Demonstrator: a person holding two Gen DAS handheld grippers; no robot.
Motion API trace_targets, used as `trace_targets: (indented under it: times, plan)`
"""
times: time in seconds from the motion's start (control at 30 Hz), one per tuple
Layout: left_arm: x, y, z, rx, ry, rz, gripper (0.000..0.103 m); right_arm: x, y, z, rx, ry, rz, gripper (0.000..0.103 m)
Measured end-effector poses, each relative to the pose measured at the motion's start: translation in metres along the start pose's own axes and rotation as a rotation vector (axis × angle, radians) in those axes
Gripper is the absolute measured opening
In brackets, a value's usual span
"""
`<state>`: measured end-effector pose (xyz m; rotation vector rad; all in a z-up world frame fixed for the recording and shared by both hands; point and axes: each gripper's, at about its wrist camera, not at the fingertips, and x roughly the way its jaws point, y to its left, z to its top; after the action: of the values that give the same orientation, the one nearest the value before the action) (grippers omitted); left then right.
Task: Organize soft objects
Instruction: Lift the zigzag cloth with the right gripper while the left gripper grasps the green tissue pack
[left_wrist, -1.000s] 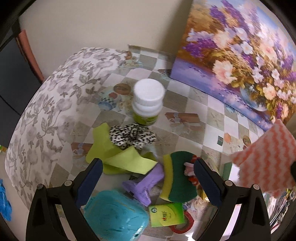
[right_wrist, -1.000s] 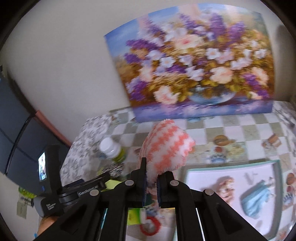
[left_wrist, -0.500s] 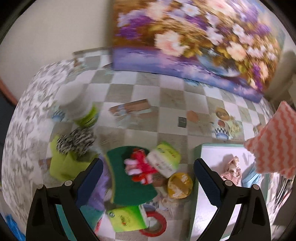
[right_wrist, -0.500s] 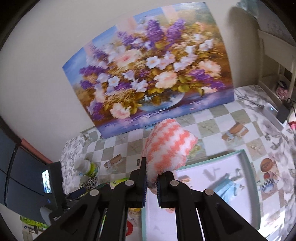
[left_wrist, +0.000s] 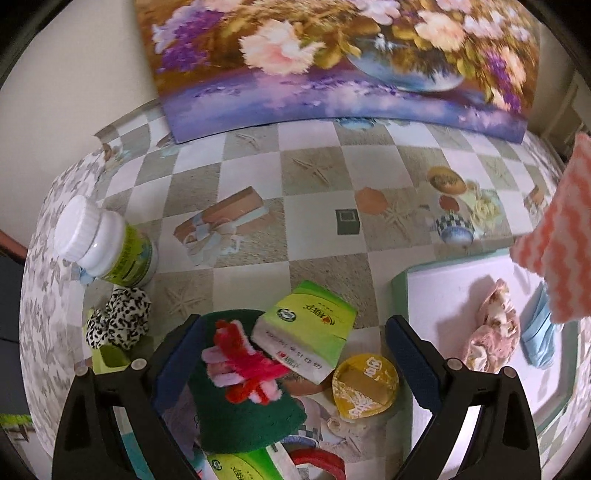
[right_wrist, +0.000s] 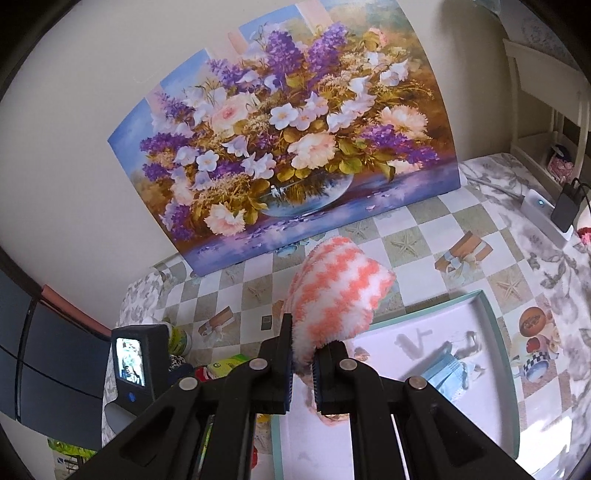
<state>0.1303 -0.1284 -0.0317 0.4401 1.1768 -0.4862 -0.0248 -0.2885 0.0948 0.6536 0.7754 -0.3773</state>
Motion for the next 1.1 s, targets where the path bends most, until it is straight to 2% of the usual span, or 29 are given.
trace_targets:
  times: [0.07,0.17,0.53,0.57,0.73,0.9,0.97,1.1]
  plan:
    - [0.004,-0.004,-0.001,0.019,0.005,0.009,0.095,0.001,0.001,-0.001,-0.003,0.005,-0.001,0.008]
    - [0.009,-0.008,-0.002,0.047,0.013,0.033,0.087,0.002,0.001,-0.001,-0.004,0.011,-0.002,0.008]
    - [0.014,-0.014,-0.003,0.107,0.011,0.096,0.079,0.003,0.001,-0.001,-0.004,0.011,0.001,0.008]
    - [0.014,-0.015,-0.003,0.111,0.012,0.096,0.077,0.003,0.001,-0.001,-0.005,0.011,0.001,0.008]
    - [0.014,-0.015,-0.003,0.120,0.003,0.091,0.076,0.003,0.001,-0.001,-0.004,0.012,-0.001,0.008]
    - [0.007,-0.010,0.003,0.090,-0.022,0.040,0.076,0.004,0.001,-0.003,-0.005,0.016,0.001,0.009]
    - [0.008,-0.013,0.004,0.092,-0.008,0.008,0.076,0.003,0.000,-0.003,-0.002,0.017,0.006,0.009]
    - [0.016,-0.024,0.006,0.135,0.027,0.017,0.076,0.001,-0.004,-0.002,0.011,0.017,0.015,0.008]
